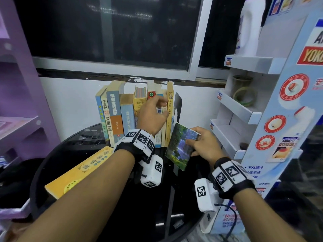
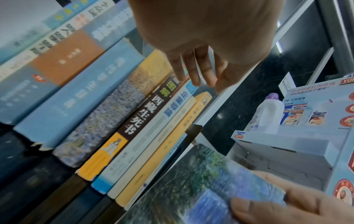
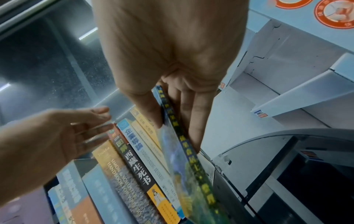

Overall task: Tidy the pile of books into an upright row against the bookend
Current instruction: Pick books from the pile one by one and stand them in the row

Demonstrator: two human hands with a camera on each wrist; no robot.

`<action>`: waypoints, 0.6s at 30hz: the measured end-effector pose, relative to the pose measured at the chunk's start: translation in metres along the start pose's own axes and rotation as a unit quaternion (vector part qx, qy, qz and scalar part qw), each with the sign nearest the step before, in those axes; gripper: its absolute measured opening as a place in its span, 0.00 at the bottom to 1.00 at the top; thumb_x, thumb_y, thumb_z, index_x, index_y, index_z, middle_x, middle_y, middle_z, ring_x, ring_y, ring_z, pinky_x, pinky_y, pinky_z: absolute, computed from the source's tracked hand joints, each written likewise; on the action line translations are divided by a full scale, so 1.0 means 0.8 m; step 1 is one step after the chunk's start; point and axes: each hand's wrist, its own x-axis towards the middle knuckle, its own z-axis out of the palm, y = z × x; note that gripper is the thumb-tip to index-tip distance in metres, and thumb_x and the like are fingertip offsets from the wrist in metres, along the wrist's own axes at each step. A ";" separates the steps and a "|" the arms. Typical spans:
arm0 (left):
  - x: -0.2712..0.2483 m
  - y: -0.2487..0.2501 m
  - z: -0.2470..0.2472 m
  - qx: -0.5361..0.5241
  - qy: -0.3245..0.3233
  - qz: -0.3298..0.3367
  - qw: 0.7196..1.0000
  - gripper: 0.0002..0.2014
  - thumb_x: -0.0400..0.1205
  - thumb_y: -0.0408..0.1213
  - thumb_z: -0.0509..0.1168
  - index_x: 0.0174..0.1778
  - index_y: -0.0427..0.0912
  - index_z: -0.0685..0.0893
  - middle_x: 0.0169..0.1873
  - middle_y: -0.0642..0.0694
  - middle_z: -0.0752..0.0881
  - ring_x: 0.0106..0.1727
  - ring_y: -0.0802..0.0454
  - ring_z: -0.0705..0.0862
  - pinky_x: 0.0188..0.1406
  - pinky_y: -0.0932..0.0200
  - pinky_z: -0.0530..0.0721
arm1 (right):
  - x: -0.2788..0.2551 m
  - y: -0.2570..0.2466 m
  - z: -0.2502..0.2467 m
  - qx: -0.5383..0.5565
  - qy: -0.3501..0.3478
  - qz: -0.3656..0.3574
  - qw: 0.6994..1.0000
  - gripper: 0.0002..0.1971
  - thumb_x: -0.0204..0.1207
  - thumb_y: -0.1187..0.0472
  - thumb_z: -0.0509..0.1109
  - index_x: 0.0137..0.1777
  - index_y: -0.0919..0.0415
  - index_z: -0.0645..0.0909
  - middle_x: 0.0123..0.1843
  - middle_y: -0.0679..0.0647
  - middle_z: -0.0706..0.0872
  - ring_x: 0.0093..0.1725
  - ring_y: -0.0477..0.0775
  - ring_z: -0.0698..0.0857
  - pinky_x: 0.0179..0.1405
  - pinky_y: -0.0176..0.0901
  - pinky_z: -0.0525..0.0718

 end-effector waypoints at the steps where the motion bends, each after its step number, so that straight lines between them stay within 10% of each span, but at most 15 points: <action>1: 0.007 0.003 0.001 0.016 0.018 0.022 0.999 0.15 0.75 0.31 0.71 0.57 0.48 0.82 0.50 0.53 0.84 0.54 0.58 0.82 0.57 0.60 0.80 | 0.004 0.002 -0.001 -0.020 0.020 -0.005 1.000 0.11 0.75 0.67 0.74 0.53 0.54 0.84 0.30 0.48 0.85 0.28 0.51 0.86 0.40 0.50 0.90; 9: 0.055 -0.004 0.012 0.215 0.023 0.117 0.969 0.23 0.78 0.43 0.68 0.70 0.50 0.78 0.67 0.51 0.79 0.72 0.50 0.70 0.73 0.55 0.63 | 0.035 0.008 0.003 -0.118 0.068 -0.046 0.990 0.11 0.74 0.65 0.69 0.53 0.50 0.84 0.37 0.52 0.88 0.40 0.55 0.85 0.36 0.33 0.74; 13: 0.071 -0.020 0.021 0.301 -0.006 0.113 0.947 0.25 0.78 0.52 0.66 0.72 0.56 0.75 0.72 0.53 0.76 0.80 0.50 0.63 0.81 0.43 0.49 | 0.059 0.015 0.022 -0.123 0.065 -0.049 0.989 0.15 0.74 0.64 0.69 0.59 0.51 0.84 0.44 0.57 0.90 0.45 0.57 0.87 0.47 0.38 0.83; 18: 0.078 -0.033 0.032 0.330 0.003 0.100 0.939 0.26 0.75 0.57 0.68 0.69 0.59 0.75 0.68 0.56 0.80 0.77 0.49 0.66 0.75 0.40 0.62 | 0.077 0.021 0.044 -0.137 0.060 -0.052 0.987 0.14 0.77 0.64 0.67 0.62 0.53 0.82 0.48 0.59 0.89 0.49 0.61 0.85 0.50 0.40 0.80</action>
